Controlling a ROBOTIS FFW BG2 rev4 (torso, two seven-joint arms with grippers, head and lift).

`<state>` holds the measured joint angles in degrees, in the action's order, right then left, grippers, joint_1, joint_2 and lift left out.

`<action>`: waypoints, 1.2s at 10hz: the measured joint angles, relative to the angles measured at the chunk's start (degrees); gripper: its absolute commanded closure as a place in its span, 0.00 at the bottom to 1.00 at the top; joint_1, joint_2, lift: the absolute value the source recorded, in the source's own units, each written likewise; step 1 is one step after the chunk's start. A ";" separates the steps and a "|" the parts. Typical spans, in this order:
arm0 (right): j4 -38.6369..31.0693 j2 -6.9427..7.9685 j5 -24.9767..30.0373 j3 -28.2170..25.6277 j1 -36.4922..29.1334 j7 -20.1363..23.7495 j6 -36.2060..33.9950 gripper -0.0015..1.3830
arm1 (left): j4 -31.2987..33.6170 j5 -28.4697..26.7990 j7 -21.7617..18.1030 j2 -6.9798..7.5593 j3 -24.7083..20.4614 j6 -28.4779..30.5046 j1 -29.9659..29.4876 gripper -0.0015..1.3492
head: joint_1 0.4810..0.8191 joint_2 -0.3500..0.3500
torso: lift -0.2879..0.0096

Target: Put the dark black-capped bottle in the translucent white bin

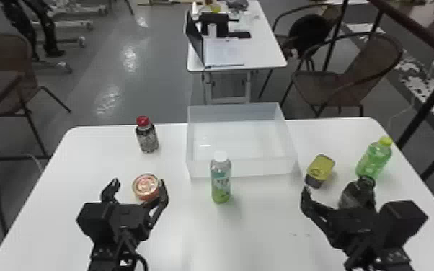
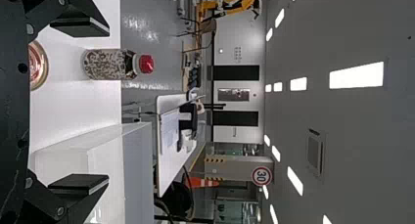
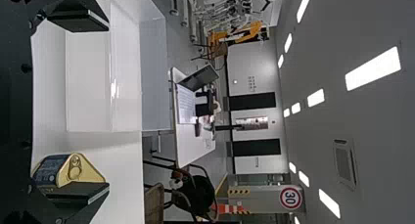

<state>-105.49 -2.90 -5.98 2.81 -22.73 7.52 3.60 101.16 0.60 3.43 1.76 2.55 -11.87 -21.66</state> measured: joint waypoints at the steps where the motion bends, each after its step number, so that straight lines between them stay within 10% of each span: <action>1: 0.02 0.00 -0.01 0.00 0.00 -0.04 0.00 0.10 | 0.00 0.01 0.00 0.00 0.00 0.00 -0.04 0.17 | 0.63 0.57 | 0.85; 9: -0.68 0.01 -0.03 -0.29 -0.85 -4.73 0.78 0.10 | 0.00 0.01 0.00 0.00 -0.09 -0.35 -0.14 0.17 | 0.63 0.54 | 0.85; 12: 6.69 -0.01 -8.52 -1.66 -2.22 -5.10 4.06 0.10 | 0.00 0.08 0.00 -0.08 -0.19 -0.61 -0.22 0.17 | 0.63 0.49 | 0.85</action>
<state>-98.81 -2.92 -14.50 1.15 -24.95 2.41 7.66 101.16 0.69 3.43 1.68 2.36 -12.48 -21.88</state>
